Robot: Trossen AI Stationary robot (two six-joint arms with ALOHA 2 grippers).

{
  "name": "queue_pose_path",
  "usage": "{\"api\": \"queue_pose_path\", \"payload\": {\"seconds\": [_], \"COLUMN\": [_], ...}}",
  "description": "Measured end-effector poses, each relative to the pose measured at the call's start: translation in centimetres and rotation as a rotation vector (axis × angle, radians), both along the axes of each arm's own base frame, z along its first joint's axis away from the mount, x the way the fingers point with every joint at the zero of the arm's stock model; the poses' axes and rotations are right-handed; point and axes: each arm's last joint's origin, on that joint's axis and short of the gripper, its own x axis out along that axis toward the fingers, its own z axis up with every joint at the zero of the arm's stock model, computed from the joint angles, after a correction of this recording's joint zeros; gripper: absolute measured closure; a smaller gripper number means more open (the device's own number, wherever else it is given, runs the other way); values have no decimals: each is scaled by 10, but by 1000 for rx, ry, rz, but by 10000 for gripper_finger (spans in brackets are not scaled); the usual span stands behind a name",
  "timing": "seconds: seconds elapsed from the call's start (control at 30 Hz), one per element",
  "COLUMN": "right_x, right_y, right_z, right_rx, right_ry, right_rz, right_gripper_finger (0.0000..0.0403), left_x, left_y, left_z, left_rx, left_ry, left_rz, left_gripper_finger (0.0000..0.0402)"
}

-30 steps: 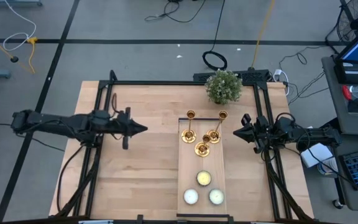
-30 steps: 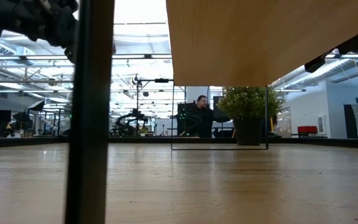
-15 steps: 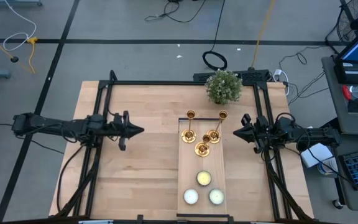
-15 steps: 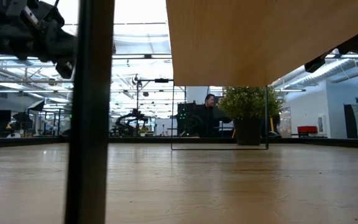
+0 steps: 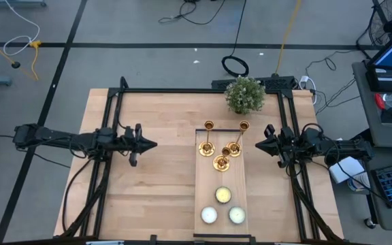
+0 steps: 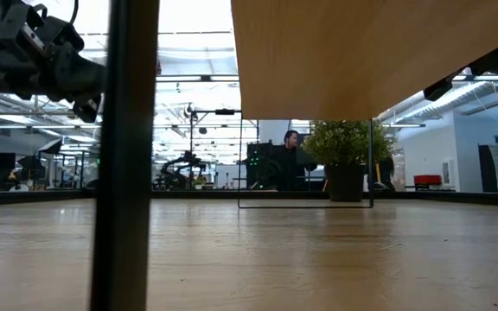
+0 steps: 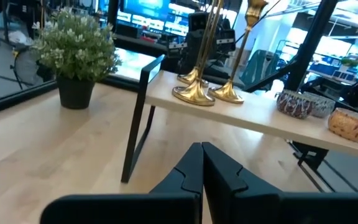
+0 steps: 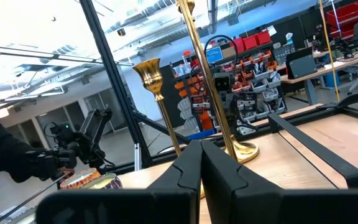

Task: Pick & Place candle stick holders
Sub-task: Return to Home Position

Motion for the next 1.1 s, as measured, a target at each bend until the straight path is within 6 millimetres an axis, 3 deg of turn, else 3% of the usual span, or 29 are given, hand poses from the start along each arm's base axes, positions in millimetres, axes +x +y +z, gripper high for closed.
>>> {"api": "queue_pose_path", "payload": {"seconds": [0.5,1.1], "right_x": [0,0], "right_y": [0,0], "right_z": [0,0], "right_rx": [0,0], "right_ry": [0,0], "right_rz": [0,0], "right_gripper_finger": [399,399], "left_x": [-1,-18], "left_y": [1,1], "left_z": [-13,13], "left_rx": [-48,111], "left_ry": [131,-117], "left_rz": [47,35], "left_gripper_finger": [397,399]}}
